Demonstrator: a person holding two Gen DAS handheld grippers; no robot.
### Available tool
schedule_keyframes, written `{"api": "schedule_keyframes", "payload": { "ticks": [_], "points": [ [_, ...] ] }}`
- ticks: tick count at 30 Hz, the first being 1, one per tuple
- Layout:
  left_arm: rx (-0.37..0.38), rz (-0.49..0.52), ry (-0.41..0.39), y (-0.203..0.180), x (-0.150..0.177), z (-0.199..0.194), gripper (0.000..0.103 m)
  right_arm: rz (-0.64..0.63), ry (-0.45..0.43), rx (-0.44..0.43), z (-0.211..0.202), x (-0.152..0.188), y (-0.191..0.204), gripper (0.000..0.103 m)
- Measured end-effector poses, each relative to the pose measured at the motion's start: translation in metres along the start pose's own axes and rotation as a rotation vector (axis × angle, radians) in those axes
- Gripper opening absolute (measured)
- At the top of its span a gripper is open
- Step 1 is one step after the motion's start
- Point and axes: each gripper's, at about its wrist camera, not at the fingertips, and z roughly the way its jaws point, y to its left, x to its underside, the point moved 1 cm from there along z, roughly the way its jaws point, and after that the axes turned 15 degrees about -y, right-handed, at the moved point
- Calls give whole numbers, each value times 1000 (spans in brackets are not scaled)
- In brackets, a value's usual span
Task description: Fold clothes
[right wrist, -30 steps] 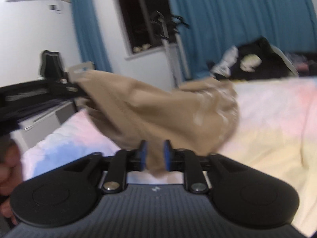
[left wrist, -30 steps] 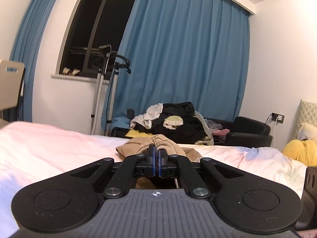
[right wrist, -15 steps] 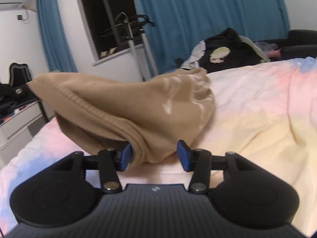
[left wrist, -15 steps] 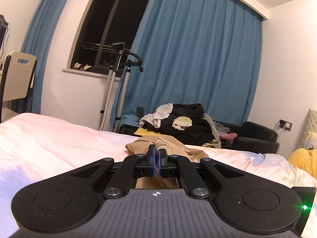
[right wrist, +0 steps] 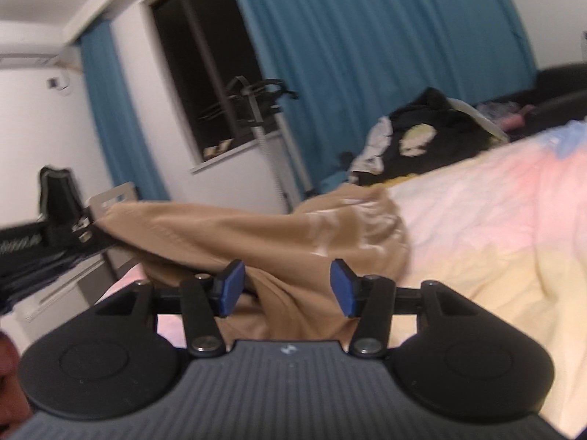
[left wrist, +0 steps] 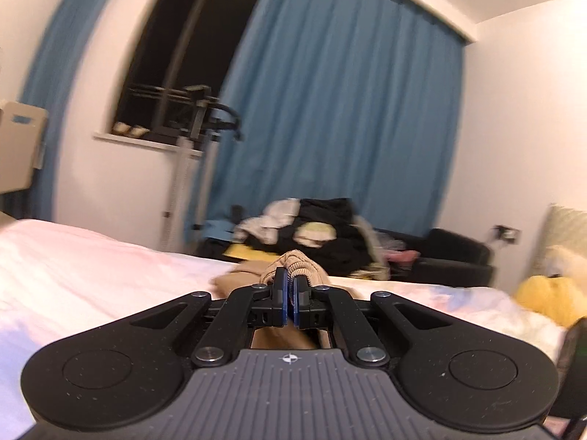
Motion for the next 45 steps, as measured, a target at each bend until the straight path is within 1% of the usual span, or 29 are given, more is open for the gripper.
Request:
{"api": "schedule_keyframes", "payload": {
  "ticks": [2,4,6,10,12,14,17,19,26,29,31,32,33,35,37,39,42,45],
  "points": [
    [32,-10,7,-1,-1,-1,4,-38,-5,-42,0,1,10,53],
    [50,-28,16,0,0,0,4,-66,-31,-56,-3,-2,18,53],
    [65,-50,26,2,0,1,4,-63,-54,-86,-5,-6,23,53],
    [88,-73,41,4,1,3,4,-117,-58,-142,-8,-4,34,54],
    [94,-67,44,3,2,3,4,-134,-61,-151,-7,-5,37,54],
    [98,-55,43,2,3,3,4,-142,-78,-134,-5,-7,39,54],
    [95,-42,48,0,5,4,4,-90,-92,-102,-7,-9,34,55],
    [84,-44,52,1,6,5,4,-53,-81,-88,-7,-10,29,55],
    [39,-57,77,6,8,7,4,81,-64,-99,-5,-16,13,58],
    [62,-38,76,1,8,7,4,130,-58,-97,-6,-16,10,58],
    [91,-29,66,-4,9,5,4,161,-49,-116,-4,-16,11,58],
    [107,-25,59,-6,9,4,4,157,-41,-125,-2,-16,13,58],
    [119,-19,55,-8,10,2,4,133,-38,-107,-1,-15,17,58],
    [137,-6,49,-12,11,0,4,86,-41,-46,1,-13,22,59],
    [133,6,41,-14,13,-2,4,84,-31,15,6,-9,18,60],
    [114,9,29,-15,14,-3,4,93,-1,94,10,-3,9,62],
    [70,-4,15,-12,13,-2,4,125,68,198,13,12,-8,63],
    [12,-18,20,-7,12,0,4,159,142,261,14,23,-20,66]
  ]
}}
